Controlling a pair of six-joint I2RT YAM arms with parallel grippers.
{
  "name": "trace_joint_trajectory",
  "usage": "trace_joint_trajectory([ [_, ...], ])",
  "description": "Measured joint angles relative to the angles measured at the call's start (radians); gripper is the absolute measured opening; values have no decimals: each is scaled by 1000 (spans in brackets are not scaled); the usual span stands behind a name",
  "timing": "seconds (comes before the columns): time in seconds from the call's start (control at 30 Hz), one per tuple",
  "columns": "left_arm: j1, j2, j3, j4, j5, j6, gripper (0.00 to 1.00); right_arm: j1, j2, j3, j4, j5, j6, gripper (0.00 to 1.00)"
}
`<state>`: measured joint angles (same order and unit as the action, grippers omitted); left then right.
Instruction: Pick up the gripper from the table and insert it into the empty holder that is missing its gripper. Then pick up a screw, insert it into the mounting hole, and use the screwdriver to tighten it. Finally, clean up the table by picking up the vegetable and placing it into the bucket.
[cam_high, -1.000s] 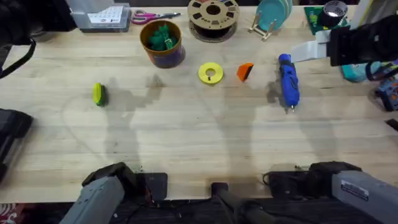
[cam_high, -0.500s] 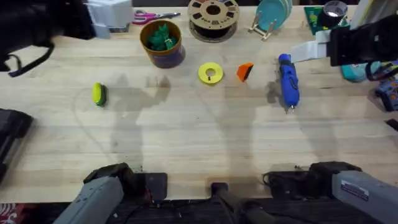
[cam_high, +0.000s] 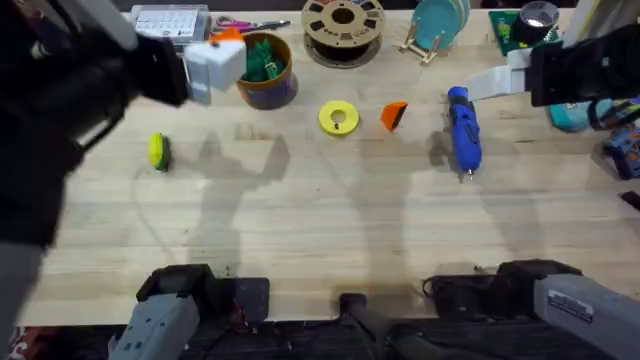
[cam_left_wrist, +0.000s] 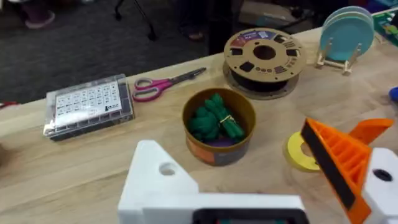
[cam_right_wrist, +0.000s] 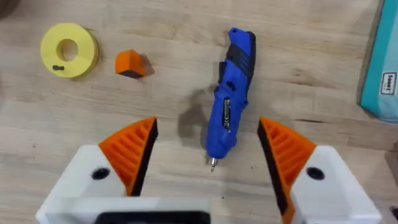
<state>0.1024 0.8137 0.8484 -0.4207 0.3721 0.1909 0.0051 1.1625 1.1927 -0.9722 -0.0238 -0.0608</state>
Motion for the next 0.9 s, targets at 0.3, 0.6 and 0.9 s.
trace_joint_trajectory([
  [0.3,-3,-225,-316,263,-3,-14,985,0,0,0,0,0,0,998],
  [0.6,-7,-397,-620,549,-3,-83,985,0,0,0,0,0,0,998],
  [0.9,-17,-619,-765,571,-3,-95,985,0,0,0,0,0,0,998],
])
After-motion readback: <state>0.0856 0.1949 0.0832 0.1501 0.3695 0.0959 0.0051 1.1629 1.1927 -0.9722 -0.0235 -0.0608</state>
